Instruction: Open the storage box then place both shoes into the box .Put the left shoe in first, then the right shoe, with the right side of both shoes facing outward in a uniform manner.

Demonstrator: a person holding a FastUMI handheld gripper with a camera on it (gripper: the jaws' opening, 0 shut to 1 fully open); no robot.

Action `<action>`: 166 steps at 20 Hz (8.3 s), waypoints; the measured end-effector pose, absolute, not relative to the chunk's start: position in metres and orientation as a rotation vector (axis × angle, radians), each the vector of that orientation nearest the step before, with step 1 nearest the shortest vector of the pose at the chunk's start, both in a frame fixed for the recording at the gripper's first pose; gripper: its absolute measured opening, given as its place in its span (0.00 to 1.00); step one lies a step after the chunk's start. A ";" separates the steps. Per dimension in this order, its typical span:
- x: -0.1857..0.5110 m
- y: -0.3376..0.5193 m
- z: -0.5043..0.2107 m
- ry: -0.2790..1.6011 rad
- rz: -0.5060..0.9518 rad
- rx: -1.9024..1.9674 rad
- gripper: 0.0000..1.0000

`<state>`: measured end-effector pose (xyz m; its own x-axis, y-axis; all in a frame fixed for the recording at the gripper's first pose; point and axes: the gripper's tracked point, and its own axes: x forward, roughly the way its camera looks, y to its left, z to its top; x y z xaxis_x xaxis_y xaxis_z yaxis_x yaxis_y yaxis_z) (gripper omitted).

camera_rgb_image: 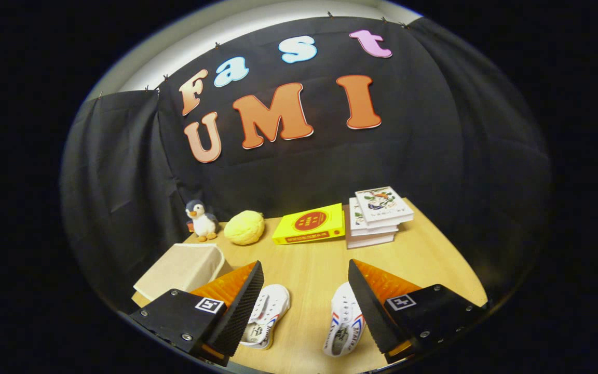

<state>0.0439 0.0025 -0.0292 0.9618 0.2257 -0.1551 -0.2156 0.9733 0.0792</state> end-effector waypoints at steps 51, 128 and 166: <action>0.007 0.267 -0.053 0.652 1.044 0.606 0.11; 0.080 0.072 -0.259 0.605 0.055 -0.011 0.75; 0.052 0.316 -0.106 0.489 0.429 0.390 0.00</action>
<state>0.0519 0.3162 -0.1059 0.7980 0.4802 -0.3640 -0.2985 0.8398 0.4535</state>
